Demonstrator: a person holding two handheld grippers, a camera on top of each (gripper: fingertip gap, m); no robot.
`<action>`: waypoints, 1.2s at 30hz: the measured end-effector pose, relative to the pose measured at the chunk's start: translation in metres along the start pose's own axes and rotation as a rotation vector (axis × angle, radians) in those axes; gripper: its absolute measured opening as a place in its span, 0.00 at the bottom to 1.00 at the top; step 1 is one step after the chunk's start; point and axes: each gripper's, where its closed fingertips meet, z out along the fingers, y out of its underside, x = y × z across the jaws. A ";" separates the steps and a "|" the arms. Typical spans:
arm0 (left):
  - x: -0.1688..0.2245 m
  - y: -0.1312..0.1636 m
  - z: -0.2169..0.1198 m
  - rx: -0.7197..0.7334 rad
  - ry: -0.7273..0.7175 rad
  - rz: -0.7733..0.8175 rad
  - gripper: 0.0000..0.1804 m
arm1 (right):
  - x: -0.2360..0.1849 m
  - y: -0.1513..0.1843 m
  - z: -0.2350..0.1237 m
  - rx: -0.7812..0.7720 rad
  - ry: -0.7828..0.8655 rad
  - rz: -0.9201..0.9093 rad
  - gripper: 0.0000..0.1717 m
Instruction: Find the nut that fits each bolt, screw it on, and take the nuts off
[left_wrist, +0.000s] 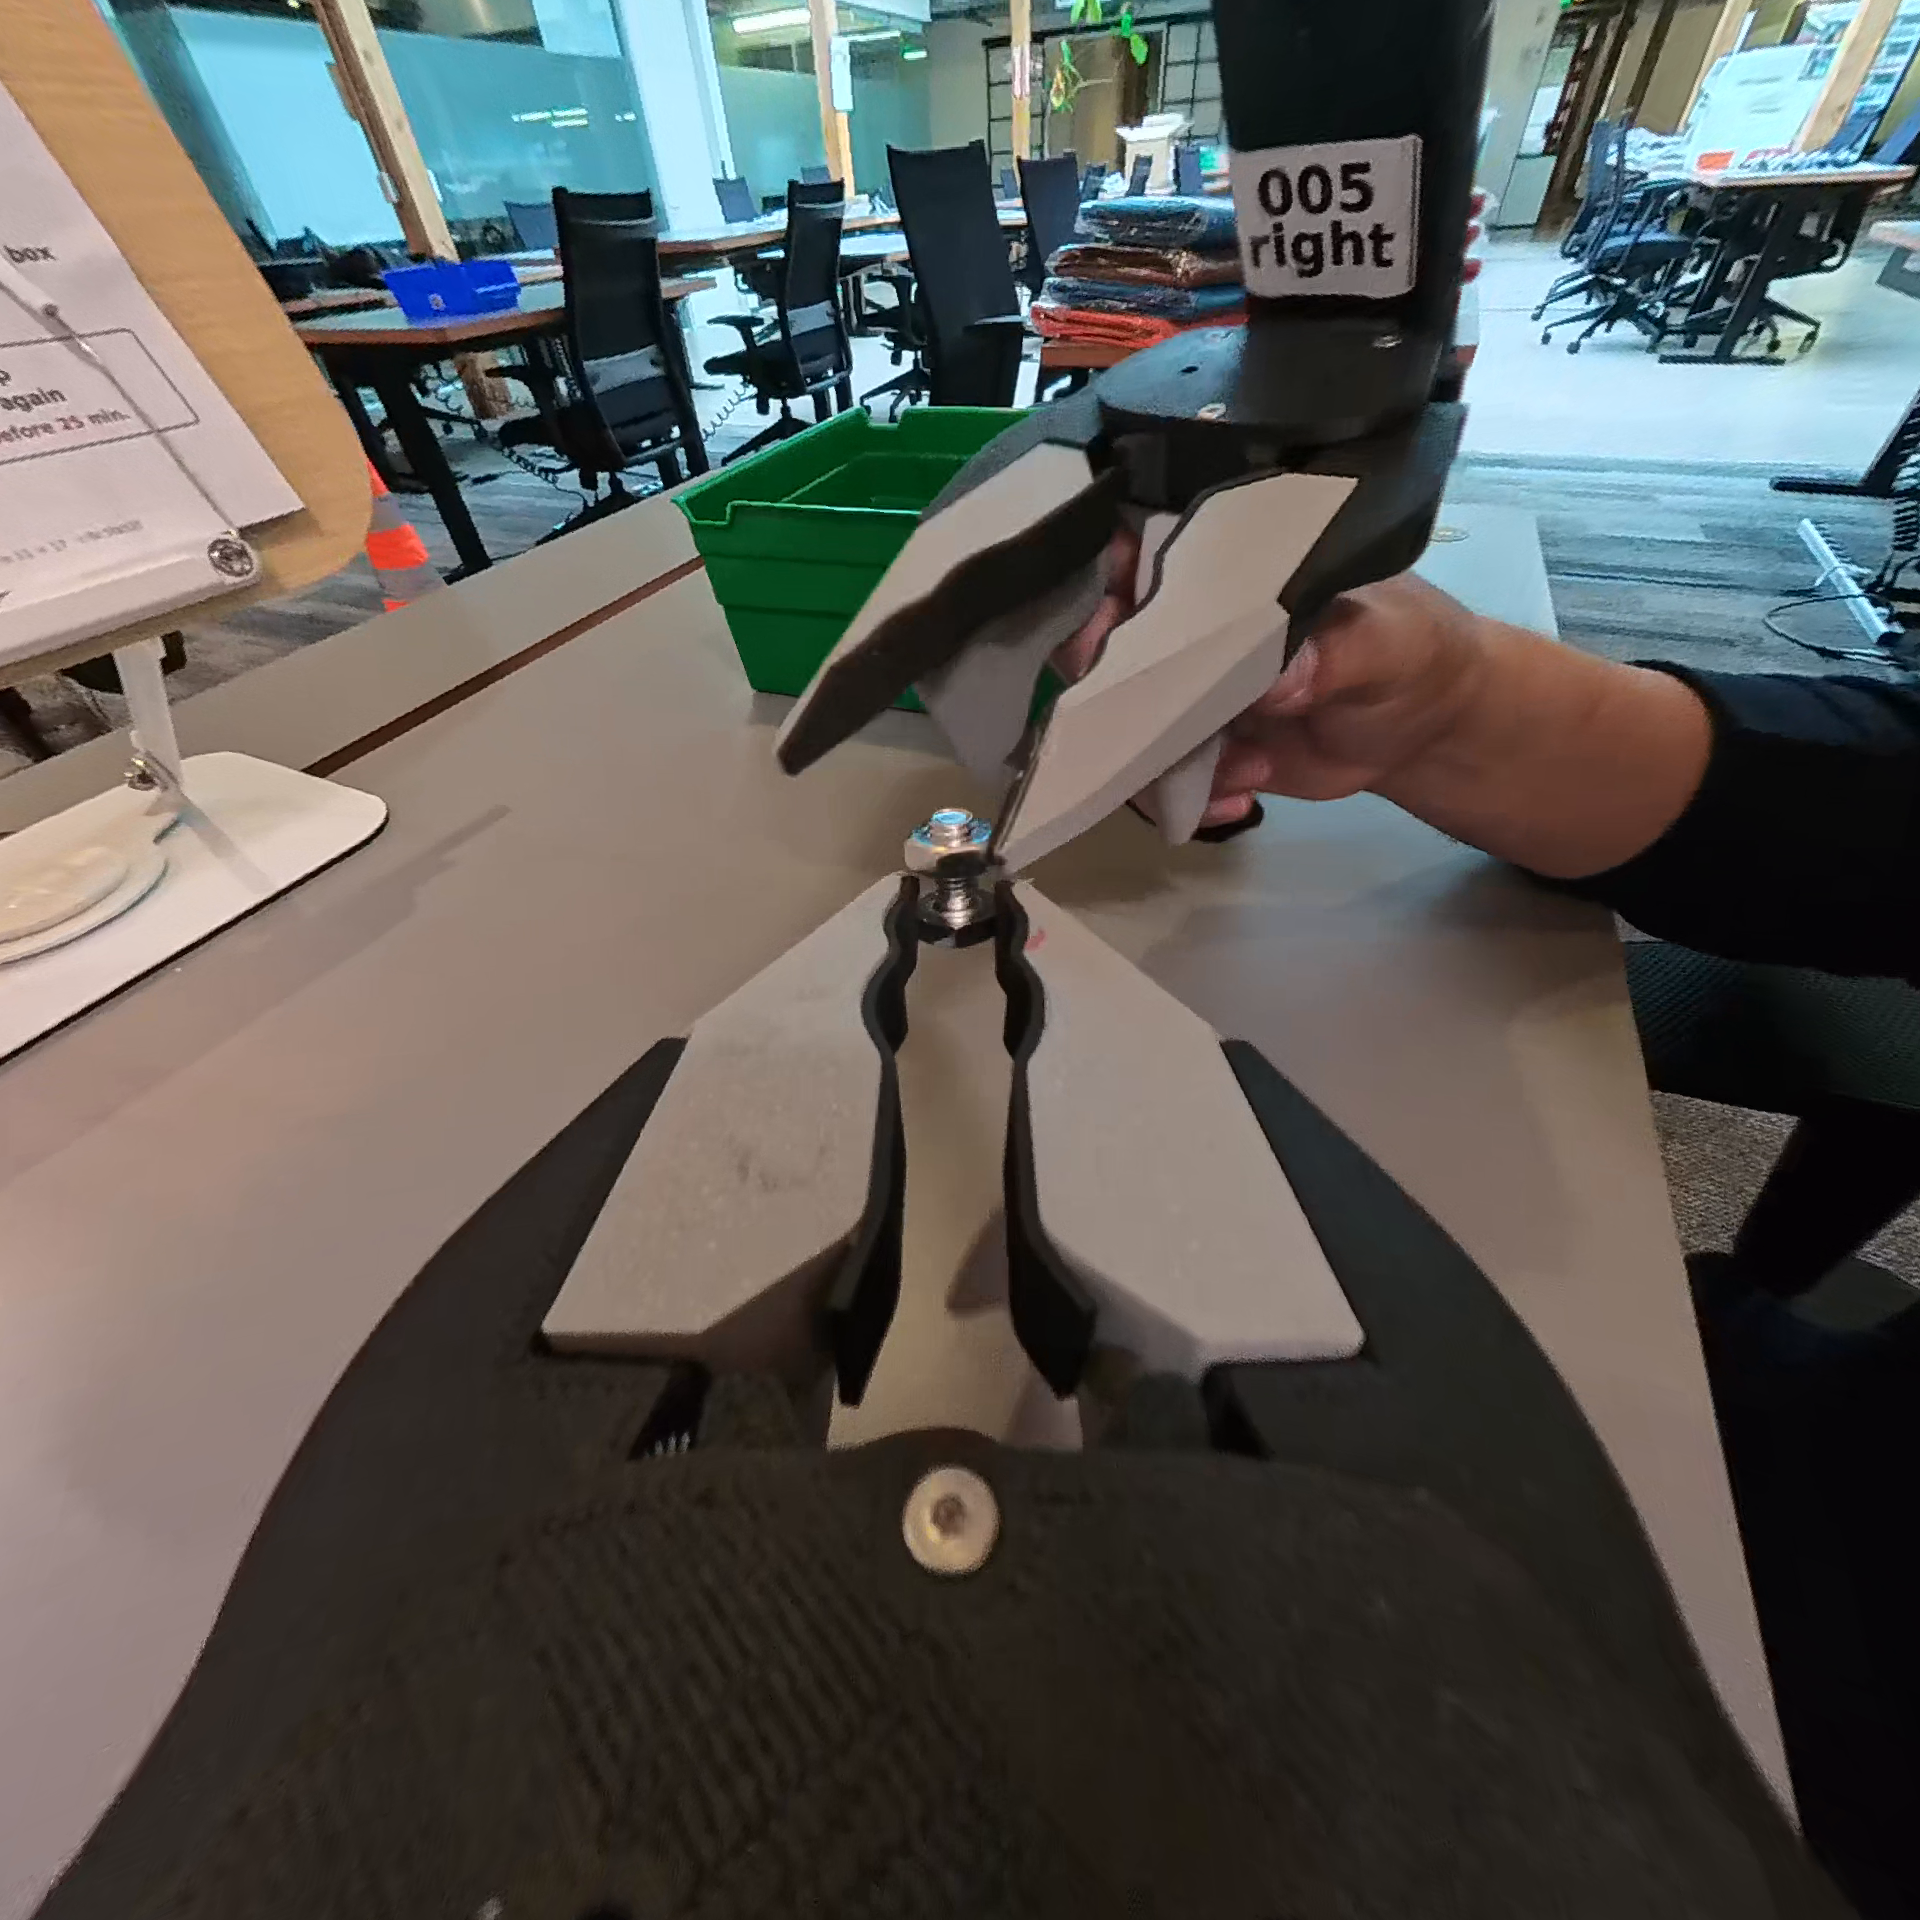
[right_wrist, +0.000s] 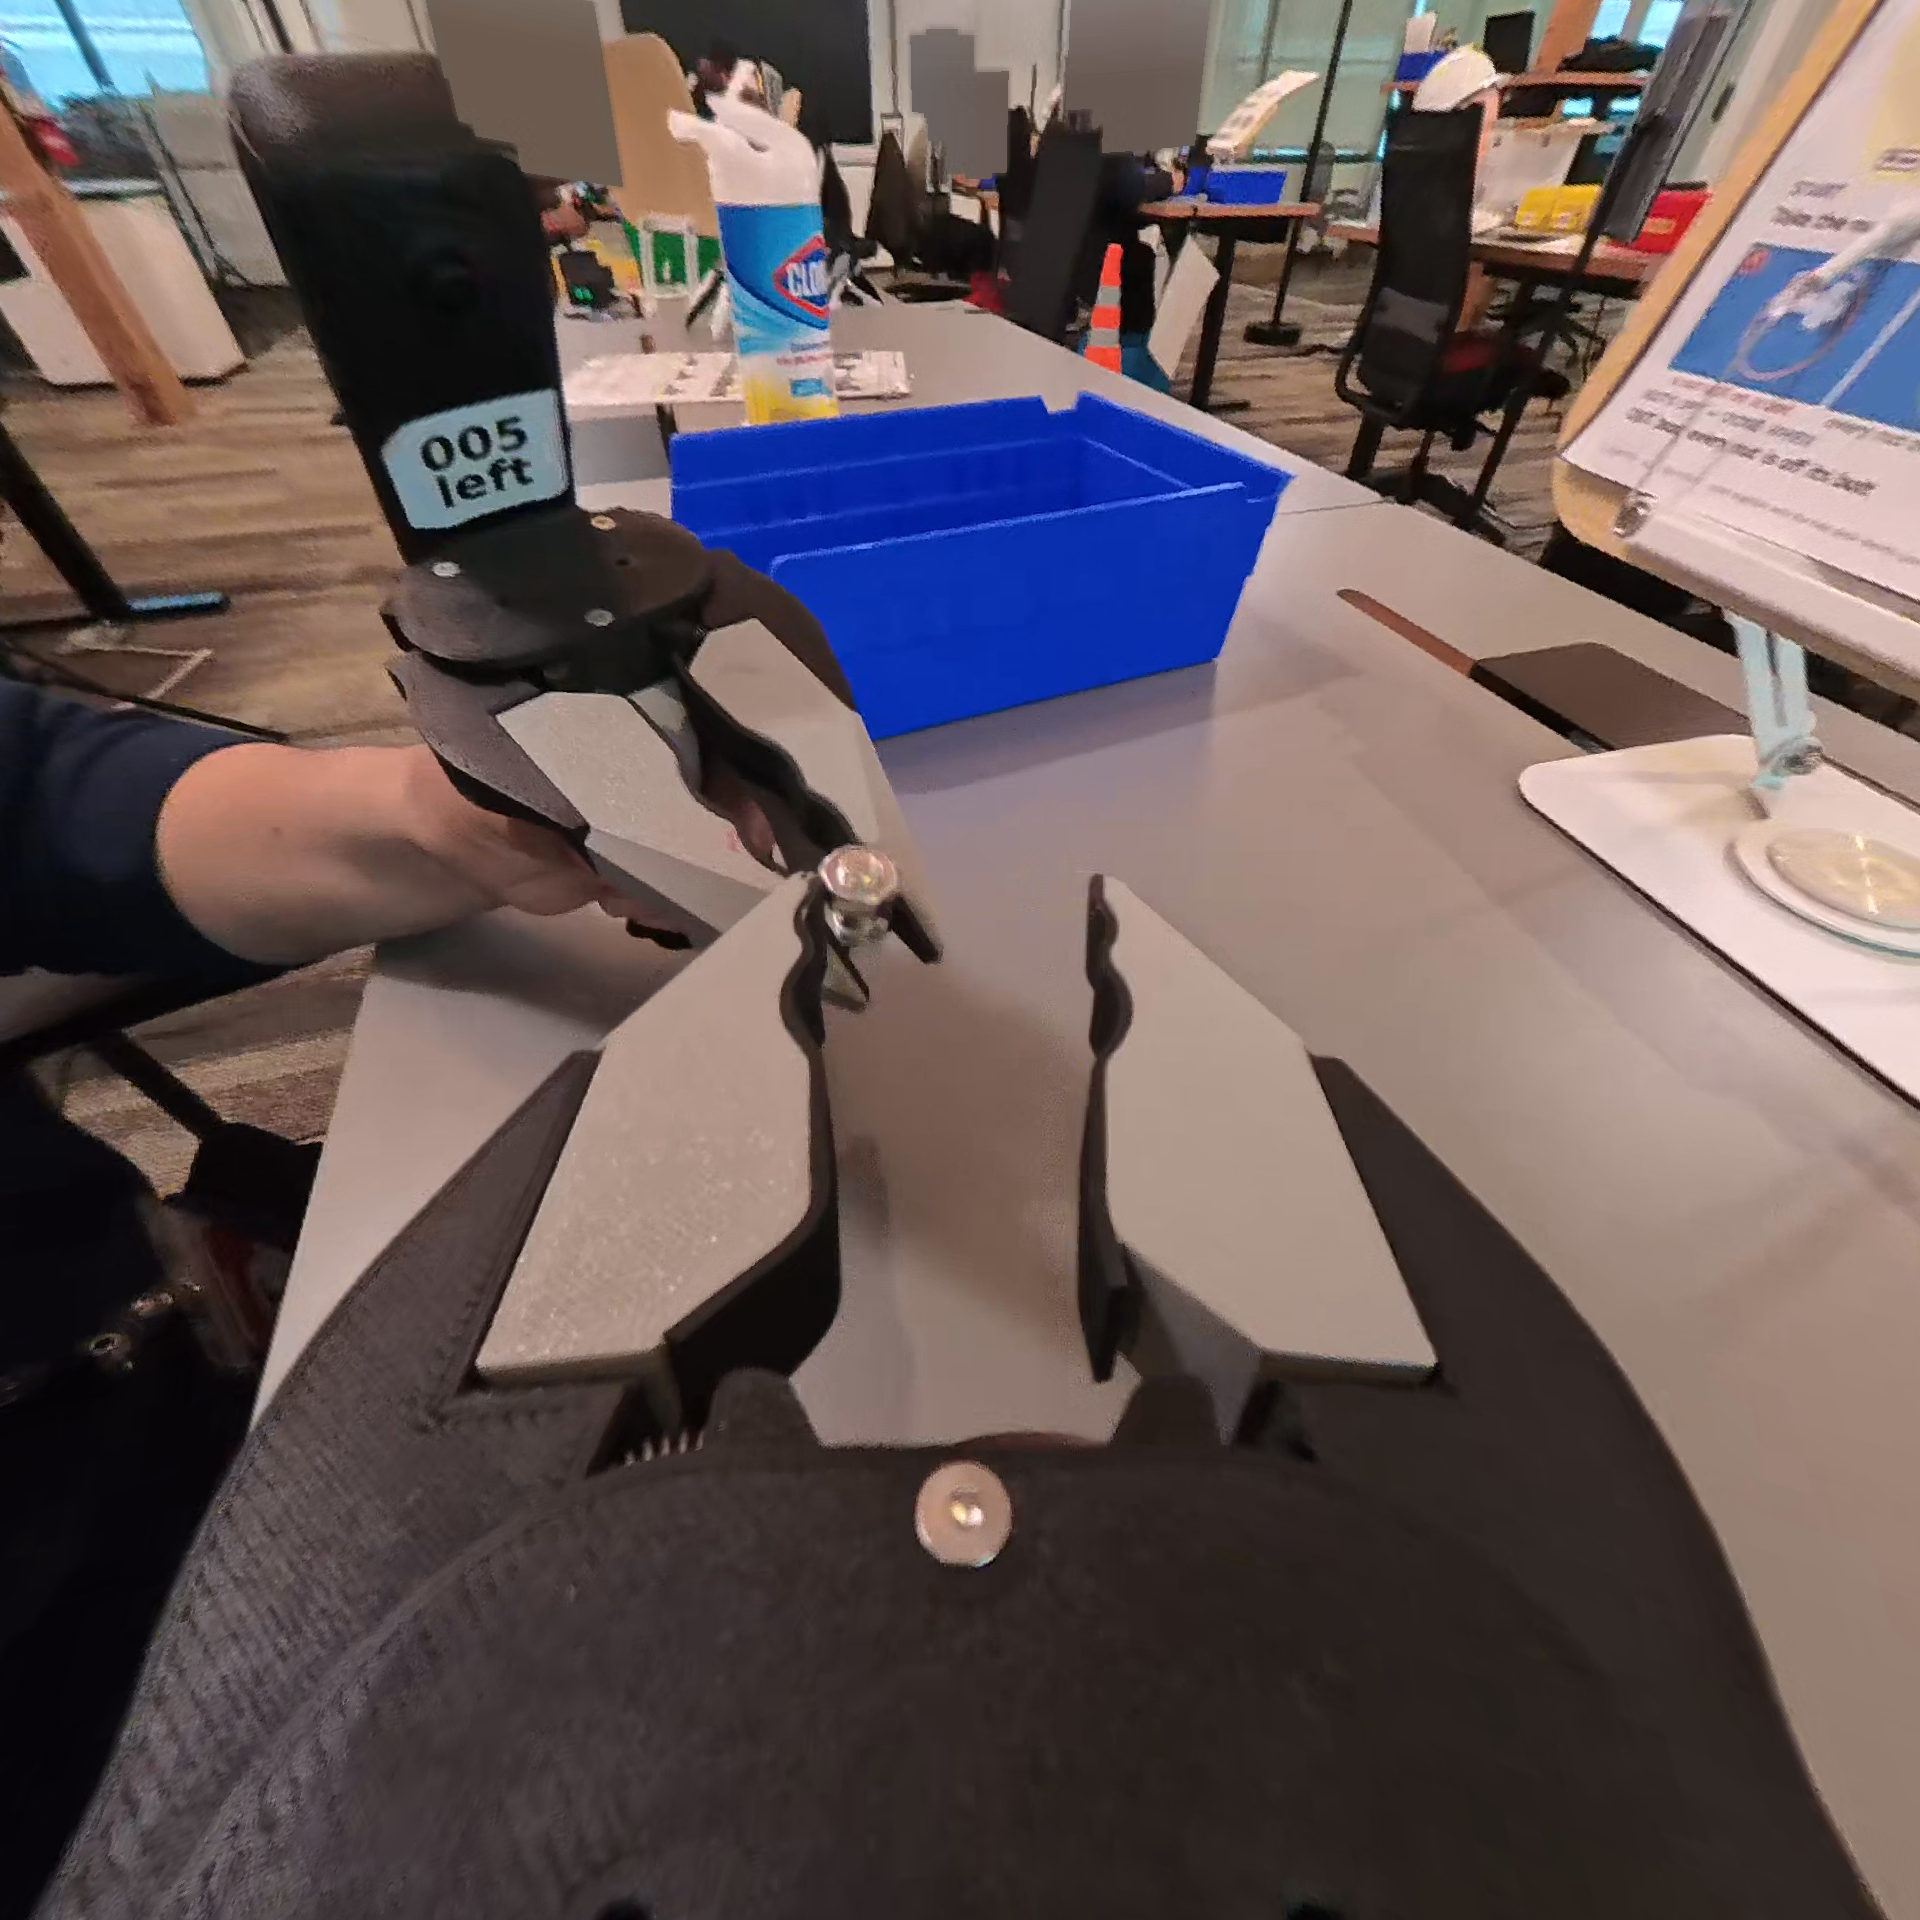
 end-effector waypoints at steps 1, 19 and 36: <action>-0.002 -0.001 -0.001 0.005 -0.005 -0.003 0.07 | 0.004 0.002 -0.003 -0.011 0.008 0.007 0.25; -0.003 0.000 0.000 0.009 -0.006 0.001 0.07 | -0.004 -0.015 -0.013 0.107 -0.088 0.118 0.20; -0.002 -0.003 0.006 0.038 0.012 -0.038 0.07 | -0.012 -0.005 -0.001 0.050 -0.113 0.103 0.13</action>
